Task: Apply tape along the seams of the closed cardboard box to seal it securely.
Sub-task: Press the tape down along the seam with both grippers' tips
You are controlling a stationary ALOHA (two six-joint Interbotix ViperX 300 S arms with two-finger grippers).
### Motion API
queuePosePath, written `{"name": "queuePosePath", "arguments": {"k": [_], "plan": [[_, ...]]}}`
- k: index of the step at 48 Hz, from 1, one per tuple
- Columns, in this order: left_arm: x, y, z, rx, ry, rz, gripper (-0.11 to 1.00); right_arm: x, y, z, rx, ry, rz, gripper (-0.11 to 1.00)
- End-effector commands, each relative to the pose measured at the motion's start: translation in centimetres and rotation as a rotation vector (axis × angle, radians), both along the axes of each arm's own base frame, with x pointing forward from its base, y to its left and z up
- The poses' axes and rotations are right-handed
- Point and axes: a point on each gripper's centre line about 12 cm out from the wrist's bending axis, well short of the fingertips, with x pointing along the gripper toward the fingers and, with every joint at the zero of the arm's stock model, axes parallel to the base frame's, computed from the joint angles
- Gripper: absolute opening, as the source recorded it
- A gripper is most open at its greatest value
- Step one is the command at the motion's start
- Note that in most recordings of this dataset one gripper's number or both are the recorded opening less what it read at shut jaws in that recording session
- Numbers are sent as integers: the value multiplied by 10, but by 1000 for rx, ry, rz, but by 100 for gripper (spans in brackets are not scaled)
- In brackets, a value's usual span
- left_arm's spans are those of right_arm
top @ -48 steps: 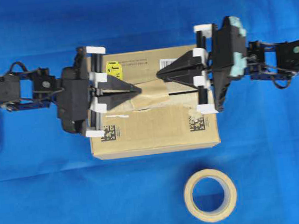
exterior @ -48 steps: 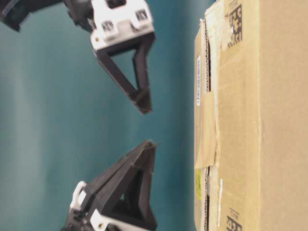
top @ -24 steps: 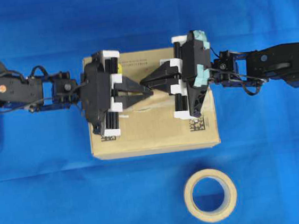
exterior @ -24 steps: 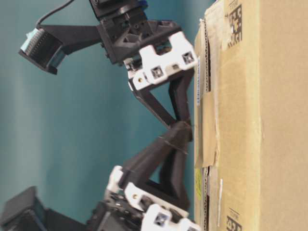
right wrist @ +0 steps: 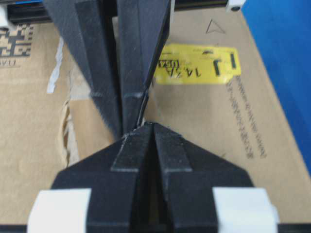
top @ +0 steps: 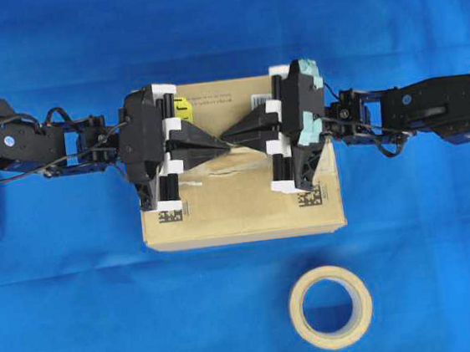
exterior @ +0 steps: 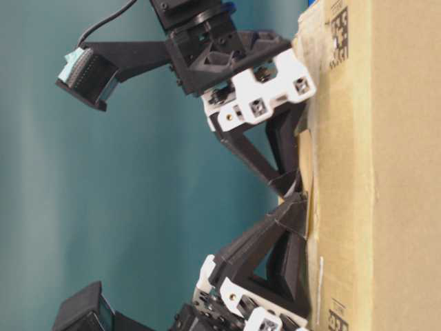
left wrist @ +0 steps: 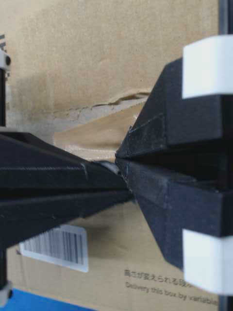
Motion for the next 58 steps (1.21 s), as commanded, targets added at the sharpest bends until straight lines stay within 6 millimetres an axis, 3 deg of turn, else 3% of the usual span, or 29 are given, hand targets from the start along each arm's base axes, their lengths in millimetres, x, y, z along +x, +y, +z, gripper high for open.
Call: {"name": "queuePosePath", "arguments": {"k": [1,19,31,36,48,58], "plan": [[-4,7,-1,-13,7,26,0,-1,10,5,2,0,25,0],[-22,7,-11,-51,63,45,0,-37,13,-8,31,72,12,0],[-25,7,-11,-54,68,48,0,-50,12,-2,35,39,-1,0],[-19,5,1,-31,34,31,0,-48,11,13,30,-18,0,0],[-3,-6,59,50,-131,-33,0,-47,12,62,-4,-155,18,0],[12,-20,57,60,-126,-77,0,-33,12,62,-15,-156,22,0]]}}
